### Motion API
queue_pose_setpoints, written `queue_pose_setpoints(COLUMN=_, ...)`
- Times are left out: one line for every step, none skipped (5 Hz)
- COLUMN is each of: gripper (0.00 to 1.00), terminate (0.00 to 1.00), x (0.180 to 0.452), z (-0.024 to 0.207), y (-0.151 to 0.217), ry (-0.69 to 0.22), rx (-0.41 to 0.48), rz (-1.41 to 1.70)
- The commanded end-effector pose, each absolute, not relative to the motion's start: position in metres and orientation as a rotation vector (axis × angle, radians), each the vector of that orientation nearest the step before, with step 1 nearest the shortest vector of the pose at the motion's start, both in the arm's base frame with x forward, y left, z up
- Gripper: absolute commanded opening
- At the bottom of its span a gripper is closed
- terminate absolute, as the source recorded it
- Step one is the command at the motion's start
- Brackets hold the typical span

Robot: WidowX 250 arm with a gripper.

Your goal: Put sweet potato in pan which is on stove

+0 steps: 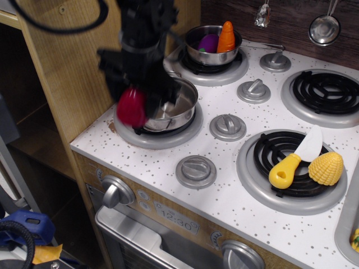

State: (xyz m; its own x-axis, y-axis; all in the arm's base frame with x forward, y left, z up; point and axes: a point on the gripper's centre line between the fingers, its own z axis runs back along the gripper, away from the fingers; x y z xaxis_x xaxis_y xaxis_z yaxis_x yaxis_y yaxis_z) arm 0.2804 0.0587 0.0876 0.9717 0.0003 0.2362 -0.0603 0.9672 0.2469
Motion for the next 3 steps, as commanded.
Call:
queue_pose_setpoints(gripper=0.0, terminate=0.0, x=0.329, z=0.108, y=0.062, ry=-0.416, rx=0.263, rz=-0.124)
queue_pose_setpoints(gripper=0.0, terminate=0.0, x=0.348, z=0.1, y=0.068, ry=-0.45, rx=0.23, rz=-0.184)
queue_pose_setpoints(gripper=0.0, terminate=0.0, x=0.355, z=0.089, y=0.069, ry=-0.446, rx=0.184, rz=-0.194)
